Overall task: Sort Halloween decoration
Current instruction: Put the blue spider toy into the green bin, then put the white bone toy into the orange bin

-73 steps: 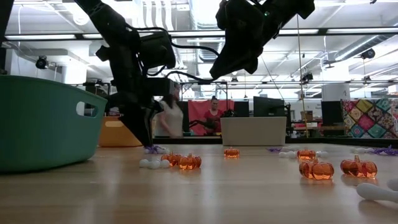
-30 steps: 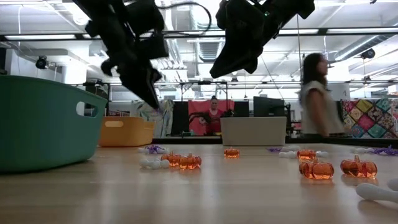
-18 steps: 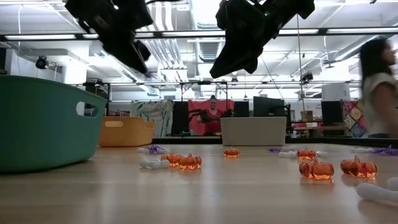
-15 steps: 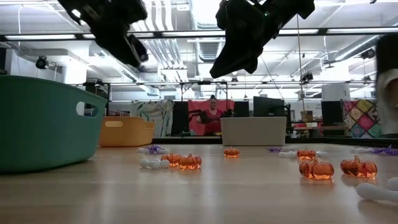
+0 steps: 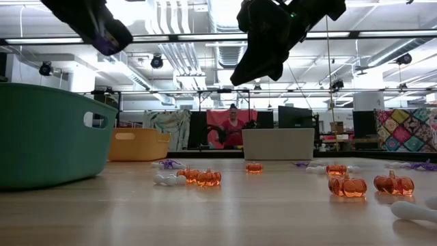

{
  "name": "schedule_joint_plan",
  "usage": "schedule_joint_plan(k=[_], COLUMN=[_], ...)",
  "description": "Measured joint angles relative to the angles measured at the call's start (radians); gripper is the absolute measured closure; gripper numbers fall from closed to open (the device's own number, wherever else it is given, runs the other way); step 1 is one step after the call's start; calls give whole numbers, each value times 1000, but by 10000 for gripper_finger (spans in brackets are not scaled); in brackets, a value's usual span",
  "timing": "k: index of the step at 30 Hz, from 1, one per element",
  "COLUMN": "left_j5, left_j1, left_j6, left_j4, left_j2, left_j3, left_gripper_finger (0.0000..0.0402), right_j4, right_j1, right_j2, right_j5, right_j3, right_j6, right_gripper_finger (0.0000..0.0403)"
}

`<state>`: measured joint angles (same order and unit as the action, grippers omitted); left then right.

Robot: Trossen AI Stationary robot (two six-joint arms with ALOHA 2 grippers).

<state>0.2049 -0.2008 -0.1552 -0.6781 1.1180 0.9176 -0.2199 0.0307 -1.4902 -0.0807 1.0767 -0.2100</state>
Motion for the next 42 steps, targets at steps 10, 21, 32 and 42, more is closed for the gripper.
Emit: schedule_joint_plan(k=[10,21,32,42], left_j5=[23,58,67,3], left_j1=[-103,-187,-187,-185], left_j6=[-345,-497,-491,-403], left_j4=[-90,-169,-160,-150], left_j2=[50,238,252,233], left_j3=[0,0,0,15], left_gripper_finger=[401,401,401,401], right_j4=[0,0,1,1], right_j1=[15,34,41,41], right_j2=[0,0,0,0], right_j5=[0,1,0,0], right_j3=[0,0,0,0], right_j6=[-18,-19,-19,-35], right_gripper_finger=[344,344,344,344])
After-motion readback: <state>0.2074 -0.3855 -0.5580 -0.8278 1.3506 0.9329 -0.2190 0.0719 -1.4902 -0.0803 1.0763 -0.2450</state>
